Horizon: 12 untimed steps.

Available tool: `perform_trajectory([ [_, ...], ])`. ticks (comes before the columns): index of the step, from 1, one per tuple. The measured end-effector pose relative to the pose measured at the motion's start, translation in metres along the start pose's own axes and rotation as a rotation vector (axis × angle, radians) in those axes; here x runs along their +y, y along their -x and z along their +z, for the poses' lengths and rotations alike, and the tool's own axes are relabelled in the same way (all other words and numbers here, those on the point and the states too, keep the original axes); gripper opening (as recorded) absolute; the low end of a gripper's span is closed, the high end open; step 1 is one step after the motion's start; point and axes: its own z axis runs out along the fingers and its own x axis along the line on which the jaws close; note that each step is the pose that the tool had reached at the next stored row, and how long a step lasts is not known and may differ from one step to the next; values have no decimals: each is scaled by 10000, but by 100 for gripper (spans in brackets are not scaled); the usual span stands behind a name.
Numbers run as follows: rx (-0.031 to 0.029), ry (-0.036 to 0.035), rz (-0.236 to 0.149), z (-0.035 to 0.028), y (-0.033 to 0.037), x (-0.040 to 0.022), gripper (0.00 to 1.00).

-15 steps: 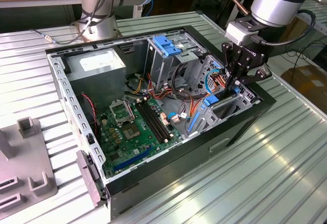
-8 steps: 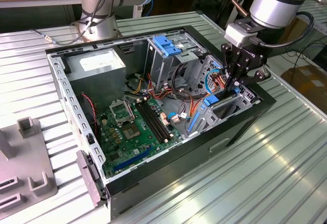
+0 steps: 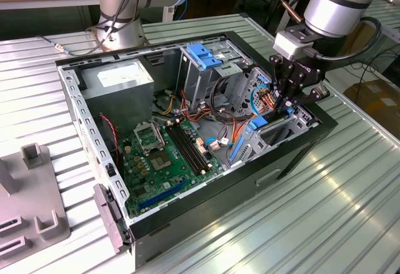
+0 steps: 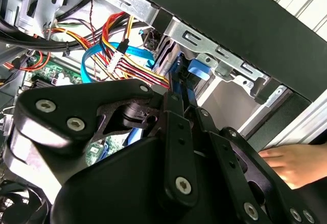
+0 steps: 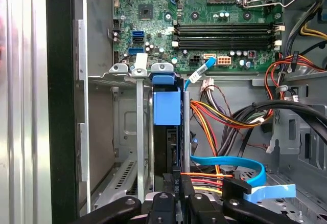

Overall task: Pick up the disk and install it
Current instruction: 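Insert the first disk wire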

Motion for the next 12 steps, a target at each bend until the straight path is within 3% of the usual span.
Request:
perform_trajectory([
  [3, -8, 1, -1, 3, 0, 0, 18],
  [4, -16, 1, 0, 1, 0, 0, 24],
  [8, -29, 1, 0, -57, -2, -3, 24],
  [12, -28, 2, 0, -71, -3, -3, 23],
])
